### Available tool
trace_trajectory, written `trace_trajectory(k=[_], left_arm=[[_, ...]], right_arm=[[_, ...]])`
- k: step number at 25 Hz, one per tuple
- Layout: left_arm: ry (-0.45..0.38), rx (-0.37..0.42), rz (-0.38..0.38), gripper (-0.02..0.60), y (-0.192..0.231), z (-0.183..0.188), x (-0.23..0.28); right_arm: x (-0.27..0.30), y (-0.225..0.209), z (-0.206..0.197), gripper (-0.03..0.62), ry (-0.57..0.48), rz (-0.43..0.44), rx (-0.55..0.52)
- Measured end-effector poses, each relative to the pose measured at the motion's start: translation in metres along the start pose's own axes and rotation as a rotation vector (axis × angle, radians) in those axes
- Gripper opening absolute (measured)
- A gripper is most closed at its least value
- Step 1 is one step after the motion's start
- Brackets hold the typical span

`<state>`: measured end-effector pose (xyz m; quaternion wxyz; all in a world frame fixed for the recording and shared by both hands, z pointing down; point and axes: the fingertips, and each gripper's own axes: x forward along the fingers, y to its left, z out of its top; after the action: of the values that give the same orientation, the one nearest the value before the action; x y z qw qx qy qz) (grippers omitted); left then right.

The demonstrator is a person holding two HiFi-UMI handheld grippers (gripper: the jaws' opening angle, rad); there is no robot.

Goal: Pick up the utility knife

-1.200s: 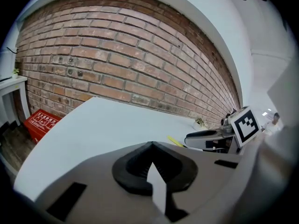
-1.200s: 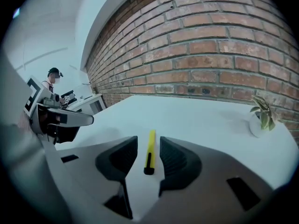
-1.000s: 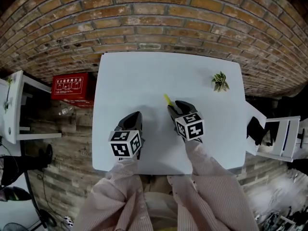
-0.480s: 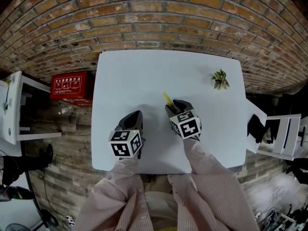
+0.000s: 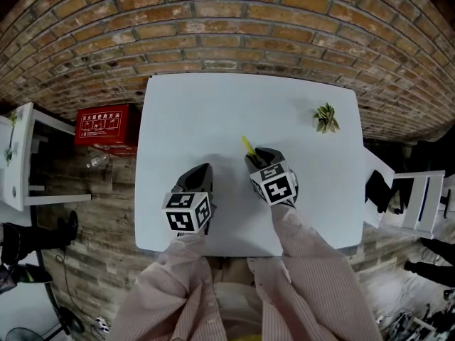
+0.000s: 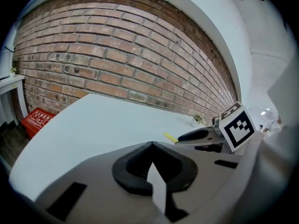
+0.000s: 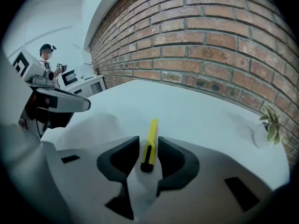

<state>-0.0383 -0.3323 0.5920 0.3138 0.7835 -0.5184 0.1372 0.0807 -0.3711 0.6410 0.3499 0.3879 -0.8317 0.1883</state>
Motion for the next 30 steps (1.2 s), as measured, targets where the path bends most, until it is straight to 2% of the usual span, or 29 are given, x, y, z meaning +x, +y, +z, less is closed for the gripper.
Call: trace_trajectory(k=[9,16,20,30], left_arm=[[-0.005,0.012,-0.006,-0.009,-0.005,0.000,-0.003],[-0.023,0.029,-0.033,-0.009,-0.013,0.003,-0.009],[-0.057,0.061,-0.052,-0.008,-0.018,0.010,-0.016],[-0.156,0.108,-0.087,-0.008,-0.027,0.029,-0.040]], right_arm=[[-0.001,0.007,0.000,0.069,0.013,0.004,-0.033],[-0.010,0.005,0.005,0.069,-0.014,-0.010,-0.024],[-0.020,0.003,0.013,0.067,-0.076,-0.012,-0.012],[-0.061,0.014,0.034,0.067,-0.290,0.027,0.095]])
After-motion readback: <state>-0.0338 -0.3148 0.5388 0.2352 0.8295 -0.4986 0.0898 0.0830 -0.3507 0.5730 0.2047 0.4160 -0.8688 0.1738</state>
